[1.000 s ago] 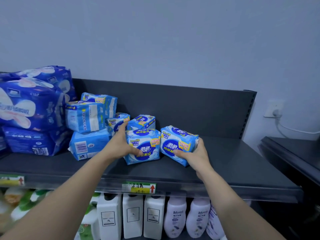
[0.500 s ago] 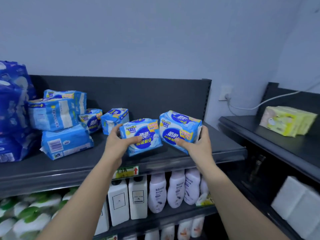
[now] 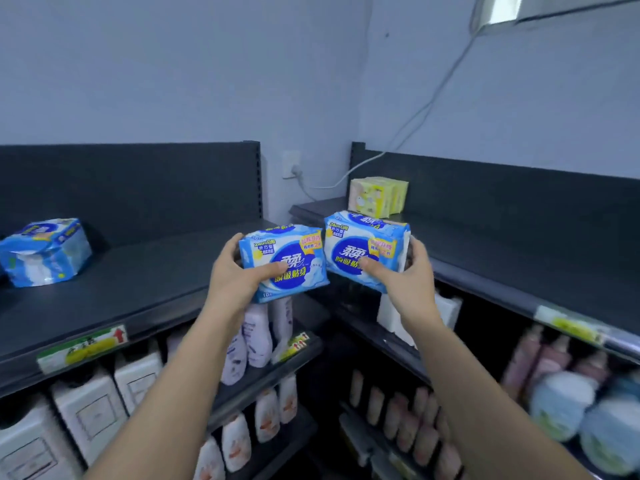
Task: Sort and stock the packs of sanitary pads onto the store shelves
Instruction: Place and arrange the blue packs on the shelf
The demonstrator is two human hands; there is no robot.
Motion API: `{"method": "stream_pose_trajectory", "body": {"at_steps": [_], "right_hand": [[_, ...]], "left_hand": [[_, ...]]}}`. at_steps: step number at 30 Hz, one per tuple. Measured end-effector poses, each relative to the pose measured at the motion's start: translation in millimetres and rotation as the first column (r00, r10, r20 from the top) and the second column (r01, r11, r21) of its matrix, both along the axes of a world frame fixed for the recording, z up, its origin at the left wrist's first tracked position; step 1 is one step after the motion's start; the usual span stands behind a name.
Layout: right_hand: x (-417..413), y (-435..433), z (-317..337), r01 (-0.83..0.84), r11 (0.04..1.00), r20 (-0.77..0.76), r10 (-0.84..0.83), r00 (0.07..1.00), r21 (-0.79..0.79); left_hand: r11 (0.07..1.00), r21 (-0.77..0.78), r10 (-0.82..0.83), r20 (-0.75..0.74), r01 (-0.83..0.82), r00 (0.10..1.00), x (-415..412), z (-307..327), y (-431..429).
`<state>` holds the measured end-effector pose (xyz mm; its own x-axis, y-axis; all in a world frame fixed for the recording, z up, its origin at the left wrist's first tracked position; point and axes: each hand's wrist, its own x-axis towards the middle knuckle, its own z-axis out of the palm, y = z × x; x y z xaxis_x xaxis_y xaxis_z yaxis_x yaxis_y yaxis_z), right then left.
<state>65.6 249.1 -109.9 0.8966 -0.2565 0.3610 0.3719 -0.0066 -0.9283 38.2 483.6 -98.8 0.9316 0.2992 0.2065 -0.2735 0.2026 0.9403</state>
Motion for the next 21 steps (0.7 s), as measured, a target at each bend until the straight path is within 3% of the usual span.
{"method": "stream_pose_trajectory", "body": {"at_steps": [8, 16, 21], "right_hand": [[-79, -184, 6, 0.301, 0.952, -0.009, -0.303, 0.953, -0.061], [-173, -362, 17, 0.477, 0.87, -0.015, -0.482, 0.876, -0.127], [-221, -445, 22, 0.568, 0.818, -0.008, -0.571, 0.821, -0.089]], "left_hand": [[0.956, -0.003, -0.292, -0.023, 0.292, 0.956, -15, 3, -179], [0.885, -0.046, -0.465, -0.029, 0.464, 0.885, -58, 8, -370], [0.817, -0.015, -0.576, -0.008, 0.576, 0.817, -73, 13, -466]]}}
